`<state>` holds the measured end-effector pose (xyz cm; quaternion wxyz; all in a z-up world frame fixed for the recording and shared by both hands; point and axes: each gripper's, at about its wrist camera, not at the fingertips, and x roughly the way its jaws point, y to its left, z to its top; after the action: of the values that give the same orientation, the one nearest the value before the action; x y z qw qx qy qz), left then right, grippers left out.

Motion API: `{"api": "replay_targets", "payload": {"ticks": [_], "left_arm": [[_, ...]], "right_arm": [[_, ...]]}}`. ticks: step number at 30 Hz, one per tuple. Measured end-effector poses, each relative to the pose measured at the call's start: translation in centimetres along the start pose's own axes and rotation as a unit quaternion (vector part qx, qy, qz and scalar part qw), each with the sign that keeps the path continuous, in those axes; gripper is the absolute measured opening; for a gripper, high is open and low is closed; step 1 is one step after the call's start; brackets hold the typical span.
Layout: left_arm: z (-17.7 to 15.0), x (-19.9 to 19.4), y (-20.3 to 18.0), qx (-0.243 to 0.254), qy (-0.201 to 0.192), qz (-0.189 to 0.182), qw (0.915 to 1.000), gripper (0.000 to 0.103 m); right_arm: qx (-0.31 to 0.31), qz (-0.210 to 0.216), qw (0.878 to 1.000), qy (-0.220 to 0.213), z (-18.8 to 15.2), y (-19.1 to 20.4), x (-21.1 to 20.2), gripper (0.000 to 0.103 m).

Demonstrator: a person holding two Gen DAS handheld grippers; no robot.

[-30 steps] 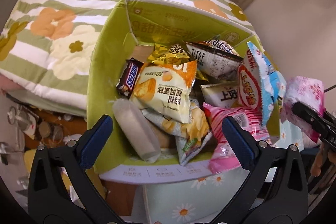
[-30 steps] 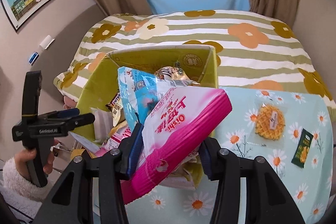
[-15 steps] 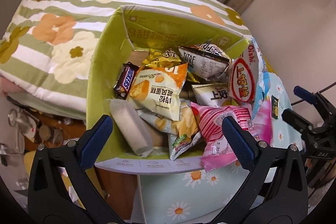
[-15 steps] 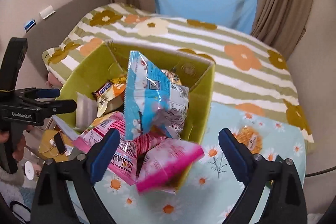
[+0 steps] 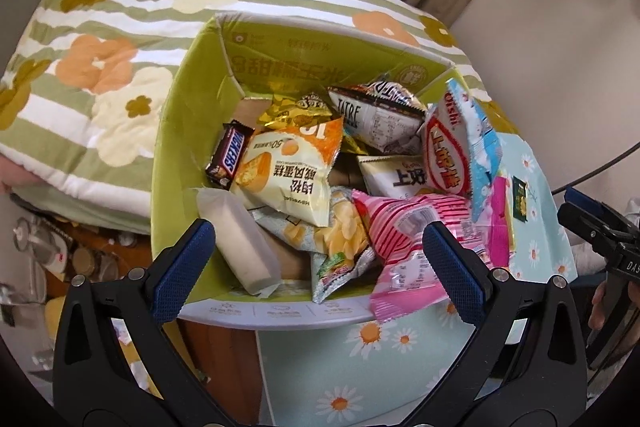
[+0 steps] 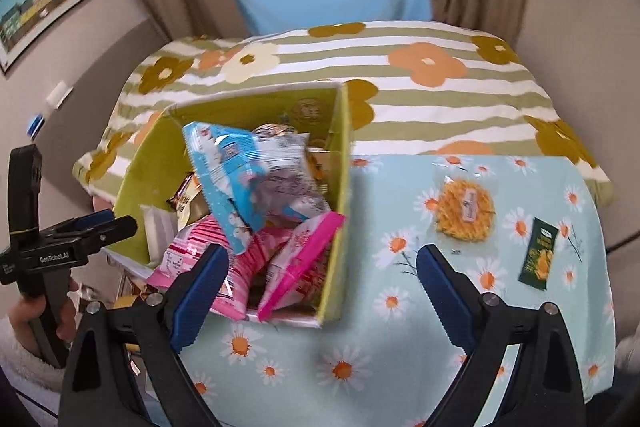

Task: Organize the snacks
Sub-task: 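Move both tools back toward the waffle and green packet on the cloth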

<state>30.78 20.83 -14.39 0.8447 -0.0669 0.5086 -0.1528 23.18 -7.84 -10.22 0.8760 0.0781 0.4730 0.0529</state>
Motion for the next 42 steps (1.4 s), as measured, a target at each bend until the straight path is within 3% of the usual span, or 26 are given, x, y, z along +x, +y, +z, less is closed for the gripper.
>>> {"api": "replay_targets", "payload": {"ticks": [7, 12, 19, 25, 30, 39, 42], "left_arm": [[-0.1, -1.8, -5.1, 0.036, -0.029, 0.014, 0.9988, 0.103], [-0.4, -2.3, -11.4, 0.052, -0.041, -0.003, 0.9978, 0.103], [-0.3, -1.5, -20.9, 0.101, -0.061, -0.009, 0.9929, 0.103], [0.0, 2.1, -27.9, 0.117, -0.041, -0.03, 0.9919, 0.103], [0.4, 7.2, -32.3, 0.101, -0.002, -0.033, 0.9943, 0.103], [1.8, 16.8, -35.3, 0.084, 0.062, -0.005, 0.9945, 0.103], [2.3, 20.3, -35.1, 0.083, 0.083, 0.018, 0.9929, 0.103]], "right_arm": [[0.025, -0.003, 0.999, -0.023, -1.0, -4.2, -2.2, 0.094], [0.045, -0.005, 0.998, -0.044, -1.7, -8.5, -4.5, 0.094], [0.043, -0.045, 0.996, -0.069, -2.2, -14.6, -7.2, 0.094], [0.071, -0.034, 0.995, -0.058, -3.2, -20.1, -6.7, 0.094], [0.071, -0.044, 0.996, -0.037, -4.0, -23.3, -5.7, 0.094], [0.098, -0.052, 0.994, -0.003, -4.7, -27.0, -1.6, 0.094], [0.104, -0.08, 0.991, 0.019, -4.7, -27.5, 0.7, 0.094]]}}
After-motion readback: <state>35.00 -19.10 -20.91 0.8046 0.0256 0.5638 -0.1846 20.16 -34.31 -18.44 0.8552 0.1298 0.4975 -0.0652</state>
